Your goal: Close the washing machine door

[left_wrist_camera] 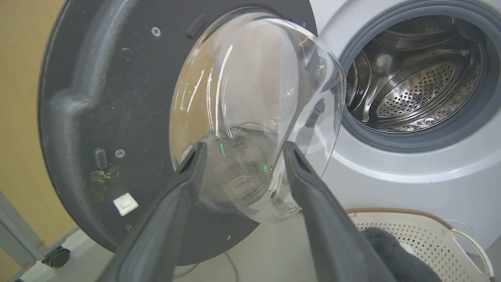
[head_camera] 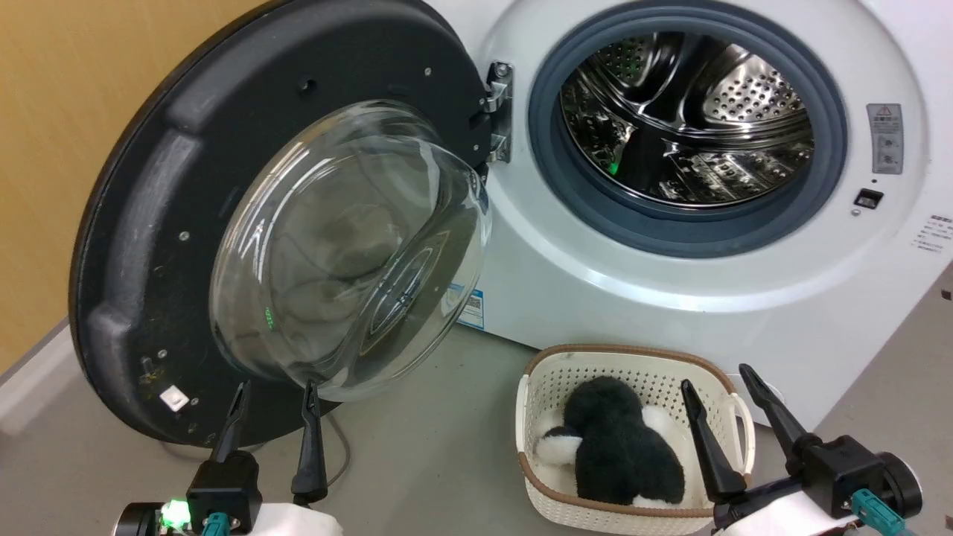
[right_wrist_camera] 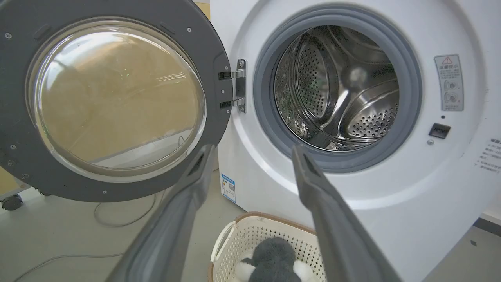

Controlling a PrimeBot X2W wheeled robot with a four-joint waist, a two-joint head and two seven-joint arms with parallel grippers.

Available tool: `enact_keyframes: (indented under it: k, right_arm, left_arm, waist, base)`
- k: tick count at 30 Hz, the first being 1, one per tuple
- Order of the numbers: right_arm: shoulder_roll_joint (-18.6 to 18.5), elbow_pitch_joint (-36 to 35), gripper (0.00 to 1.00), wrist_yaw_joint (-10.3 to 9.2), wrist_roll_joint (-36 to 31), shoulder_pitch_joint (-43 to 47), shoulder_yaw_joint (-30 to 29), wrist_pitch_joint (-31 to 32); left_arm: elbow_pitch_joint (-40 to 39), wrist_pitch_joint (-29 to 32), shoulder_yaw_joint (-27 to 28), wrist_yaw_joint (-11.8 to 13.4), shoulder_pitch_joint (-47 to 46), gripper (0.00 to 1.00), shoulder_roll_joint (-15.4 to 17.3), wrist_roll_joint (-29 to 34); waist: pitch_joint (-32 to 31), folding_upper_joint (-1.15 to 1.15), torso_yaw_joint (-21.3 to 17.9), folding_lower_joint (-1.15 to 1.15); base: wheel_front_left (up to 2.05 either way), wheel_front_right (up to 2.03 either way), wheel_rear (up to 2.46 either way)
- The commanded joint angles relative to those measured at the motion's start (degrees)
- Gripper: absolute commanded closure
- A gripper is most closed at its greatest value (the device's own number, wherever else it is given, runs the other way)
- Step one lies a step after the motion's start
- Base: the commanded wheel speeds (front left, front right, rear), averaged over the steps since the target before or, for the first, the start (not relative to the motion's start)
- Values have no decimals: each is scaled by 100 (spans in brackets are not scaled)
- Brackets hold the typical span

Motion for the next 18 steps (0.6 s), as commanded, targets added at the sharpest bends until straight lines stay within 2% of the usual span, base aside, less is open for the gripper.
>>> enact_keyframes:
  k: [1,18]
  right_arm:
    - [21,16,0,2,69,-60,22,-55]
    - [26,111,0,3,99,-113,197,-258]
  left_arm:
    - [-36,-47,-10,34,83,0,16,-35]
    - [-55,-250,-51,177,186,0,49,-46]
  waist:
    - [-1,0,29,0]
    - [-2,0,439,0]
  base:
    - [0,0,0]
    - [0,0,0]
